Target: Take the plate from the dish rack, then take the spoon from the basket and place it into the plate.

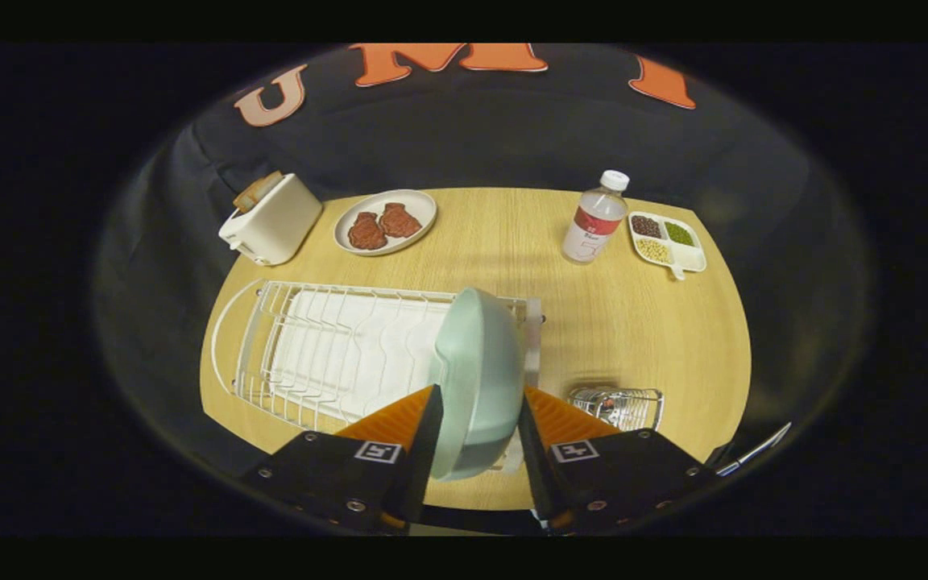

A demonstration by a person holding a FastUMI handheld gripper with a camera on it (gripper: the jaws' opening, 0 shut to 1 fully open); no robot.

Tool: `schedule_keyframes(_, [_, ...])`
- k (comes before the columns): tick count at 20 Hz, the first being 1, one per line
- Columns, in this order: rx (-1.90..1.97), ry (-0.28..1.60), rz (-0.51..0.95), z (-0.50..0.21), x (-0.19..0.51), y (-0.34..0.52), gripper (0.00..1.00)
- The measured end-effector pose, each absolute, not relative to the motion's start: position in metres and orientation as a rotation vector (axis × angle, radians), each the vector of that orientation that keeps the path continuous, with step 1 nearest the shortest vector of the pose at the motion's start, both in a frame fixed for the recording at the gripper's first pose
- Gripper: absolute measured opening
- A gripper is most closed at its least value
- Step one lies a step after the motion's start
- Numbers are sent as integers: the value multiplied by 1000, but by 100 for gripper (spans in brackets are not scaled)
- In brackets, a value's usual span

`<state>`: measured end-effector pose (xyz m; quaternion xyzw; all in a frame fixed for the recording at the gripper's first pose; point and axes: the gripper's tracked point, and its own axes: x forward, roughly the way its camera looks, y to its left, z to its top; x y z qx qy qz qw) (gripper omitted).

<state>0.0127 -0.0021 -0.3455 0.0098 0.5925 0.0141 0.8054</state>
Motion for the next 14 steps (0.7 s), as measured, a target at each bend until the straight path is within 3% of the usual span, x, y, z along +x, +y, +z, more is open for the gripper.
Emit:
schedule_keyframes(4, [-35, 1268, -4, -350, 11, -3, 39])
schedule_keyframes(13, [-106, 1208, -108, -331, 18, -13, 34])
schedule_keyframes(14, [-113, 1203, -138, -329, 19, -18, 30])
